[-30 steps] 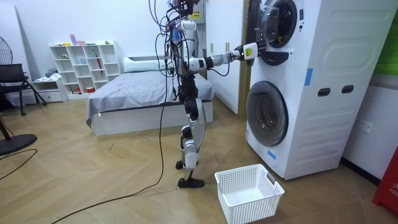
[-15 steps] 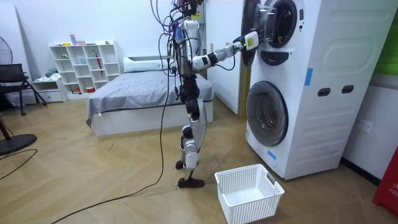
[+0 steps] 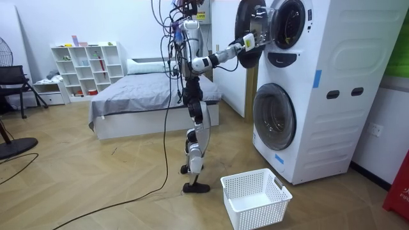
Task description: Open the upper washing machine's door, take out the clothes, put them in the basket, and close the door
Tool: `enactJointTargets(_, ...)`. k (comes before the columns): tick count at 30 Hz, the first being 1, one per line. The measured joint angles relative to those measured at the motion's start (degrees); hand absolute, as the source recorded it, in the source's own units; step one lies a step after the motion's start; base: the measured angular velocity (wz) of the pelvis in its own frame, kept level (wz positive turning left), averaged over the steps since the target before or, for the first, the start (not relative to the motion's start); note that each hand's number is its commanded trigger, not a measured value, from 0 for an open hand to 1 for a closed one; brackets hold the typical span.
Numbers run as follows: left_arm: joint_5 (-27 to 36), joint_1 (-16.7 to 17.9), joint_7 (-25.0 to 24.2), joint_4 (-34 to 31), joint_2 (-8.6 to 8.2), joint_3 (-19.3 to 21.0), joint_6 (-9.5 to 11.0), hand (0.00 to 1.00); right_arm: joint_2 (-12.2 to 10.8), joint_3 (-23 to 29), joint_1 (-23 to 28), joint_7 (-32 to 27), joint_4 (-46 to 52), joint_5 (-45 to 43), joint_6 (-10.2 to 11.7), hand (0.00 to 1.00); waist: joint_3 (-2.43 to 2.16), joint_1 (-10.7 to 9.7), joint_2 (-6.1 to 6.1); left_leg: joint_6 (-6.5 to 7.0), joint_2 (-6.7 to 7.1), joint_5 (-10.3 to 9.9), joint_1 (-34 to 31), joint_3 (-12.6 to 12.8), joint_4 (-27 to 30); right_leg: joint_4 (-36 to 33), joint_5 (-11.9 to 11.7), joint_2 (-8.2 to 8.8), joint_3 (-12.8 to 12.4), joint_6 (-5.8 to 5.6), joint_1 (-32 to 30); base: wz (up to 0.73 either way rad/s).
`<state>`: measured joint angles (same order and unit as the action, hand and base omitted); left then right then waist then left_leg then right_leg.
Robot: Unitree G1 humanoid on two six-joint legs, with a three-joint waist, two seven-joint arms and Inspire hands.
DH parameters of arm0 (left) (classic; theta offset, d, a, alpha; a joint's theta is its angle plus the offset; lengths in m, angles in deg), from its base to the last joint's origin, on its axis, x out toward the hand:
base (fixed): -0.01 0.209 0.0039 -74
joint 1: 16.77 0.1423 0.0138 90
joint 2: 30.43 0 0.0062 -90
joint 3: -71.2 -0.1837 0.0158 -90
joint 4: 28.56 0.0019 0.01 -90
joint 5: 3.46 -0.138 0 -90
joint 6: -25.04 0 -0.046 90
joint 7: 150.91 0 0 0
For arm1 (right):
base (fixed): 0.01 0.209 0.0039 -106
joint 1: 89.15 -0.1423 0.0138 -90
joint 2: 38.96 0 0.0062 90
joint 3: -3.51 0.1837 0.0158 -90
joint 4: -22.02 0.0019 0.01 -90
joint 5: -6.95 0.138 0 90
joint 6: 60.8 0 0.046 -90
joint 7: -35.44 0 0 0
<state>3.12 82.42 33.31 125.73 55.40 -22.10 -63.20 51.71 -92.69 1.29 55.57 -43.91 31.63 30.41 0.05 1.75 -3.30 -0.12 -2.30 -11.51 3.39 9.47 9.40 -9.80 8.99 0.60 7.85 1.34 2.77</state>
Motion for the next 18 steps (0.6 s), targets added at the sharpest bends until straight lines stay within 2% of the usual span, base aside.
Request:
enactJointTargets(6,0.62,-2.46,-2.21,0.0,0.23,-1.27,0.02,0.0,-0.01,-1.36,-0.01,3.97,0.0,0.2,0.04,0.0,0.0,0.13,-0.28,-0.43,-0.39,0.3,0.21,0.14,0.15,0.03,-0.24,-0.35,-0.13,0.4,0.01,-0.03)
enactJointTargets(12,0.56,-3.74,-3.36,-0.12,1.16,-1.4,0.02,0.0,-0.09,-3.96,-0.01,6.79,0.17,1.24,0.05,0.0,-0.12,0.36,-2.22,-0.91,-0.93,0.56,0.18,0.2,0.11,0.25,-0.35,-0.94,-0.49,1.03,0.03,-0.04)
enactJointTargets(14,0.46,-3.7,-3.44,0.03,1.56,-1.38,0.04,0.0,-0.07,-4.51,-0.01,8.25,0.32,1.28,0.23,0.0,-0.07,1.17,-2.77,-1.2,-1.14,0.73,0.13,0.02,0.14,0.38,-0.36,-1.19,-0.36,1.26,0.08,0.0)
enactJointTargets(18,0.66,-3.68,-3.39,0.11,1.74,-1.4,0.27,0.0,-0.16,-6.7,-0.28,9.98,0.32,2.17,0.7,0.0,-0.09,3.42,-2.97,-1.6,-1.29,1.07,-0.03,-0.6,0.33,0.25,-0.31,-0.94,0.32,1.66,0.11,0.1)
